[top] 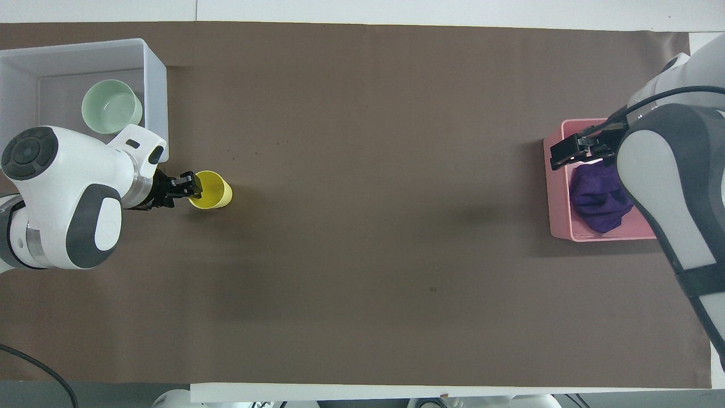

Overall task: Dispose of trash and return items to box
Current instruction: 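Grasp the yellow cup with the left gripper while the right gripper withdraws, then carry the yellow cup into the white box with the left gripper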

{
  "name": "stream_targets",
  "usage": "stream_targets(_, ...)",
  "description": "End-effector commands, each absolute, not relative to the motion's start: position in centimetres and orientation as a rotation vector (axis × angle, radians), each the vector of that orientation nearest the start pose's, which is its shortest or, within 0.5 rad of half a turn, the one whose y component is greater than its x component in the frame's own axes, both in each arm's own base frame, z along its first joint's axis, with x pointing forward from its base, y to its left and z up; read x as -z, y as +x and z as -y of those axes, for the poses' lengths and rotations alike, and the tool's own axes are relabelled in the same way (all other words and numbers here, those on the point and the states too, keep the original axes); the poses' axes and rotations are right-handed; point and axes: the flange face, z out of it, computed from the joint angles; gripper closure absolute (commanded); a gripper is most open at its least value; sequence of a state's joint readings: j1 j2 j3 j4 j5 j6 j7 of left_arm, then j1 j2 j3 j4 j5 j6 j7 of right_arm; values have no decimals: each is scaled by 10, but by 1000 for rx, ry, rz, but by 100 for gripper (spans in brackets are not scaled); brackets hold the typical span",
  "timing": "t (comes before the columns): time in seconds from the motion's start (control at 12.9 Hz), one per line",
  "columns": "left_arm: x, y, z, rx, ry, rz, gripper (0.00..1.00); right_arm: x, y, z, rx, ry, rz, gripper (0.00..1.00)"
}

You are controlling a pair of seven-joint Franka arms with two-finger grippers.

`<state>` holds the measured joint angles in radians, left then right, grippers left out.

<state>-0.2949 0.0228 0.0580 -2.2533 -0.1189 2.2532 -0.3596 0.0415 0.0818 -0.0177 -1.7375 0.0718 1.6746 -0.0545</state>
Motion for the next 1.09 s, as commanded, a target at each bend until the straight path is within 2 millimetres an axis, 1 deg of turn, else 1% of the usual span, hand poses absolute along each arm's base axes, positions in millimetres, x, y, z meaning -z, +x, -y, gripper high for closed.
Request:
stream_targets(0.0,-360,500,128,-35,-3206,339,99,-556,571,-16,-271,-3062,108,0)
stream_targets(0.08,-371,505,140,-22,-3207,373,99,-572,564,-10,-283,-3069,98,0)
stream_targets(0.16,-387,512,150,5,-3200,488,100,-584,555,-5,-289,-3092,97,0)
stream_targets(0.23,-416,524,154,32,-3205,547,100,-593,546,3,-298,-3108,85,0)
stream_targets(0.31,-453,538,152,33,-3209,553,100,-602,534,7,-322,-3110,80,0)
stream_targets(0.39,-480,550,146,-4,-3196,569,100,-609,521,9,-332,-3107,75,0)
stream_targets(0.47,-504,562,126,13,-3167,587,100,-614,511,10,-325,-3107,73,0)
stream_targets(0.54,-517,578,100,79,-3121,601,100,-617,504,10,-319,-3105,76,0)
stream_targets(0.62,-522,593,77,150,-3104,580,100,-620,501,10,-312,-3105,90,0)
stream_targets(0.7,-524,607,36,271,-3105,628,100,-620,502,8,-305,-3103,116,0)
stream_targets(0.78,-519,616,14,339,-3096,669,100,-620,502,5,-306,-3095,168,0)
stream_targets(0.85,-503,628,8,354,-3086,682,100,-620,503,1,-299,-3095,190,0)
stream_targets(0.93,-493,638,-8,391,-3072,718,100,-621,503,-1,-296,-3095,200,0)
stream_targets(1.01,-477,645,-13,402,-3064,721,100,-621,503,-2,-293,-3092,205,0)
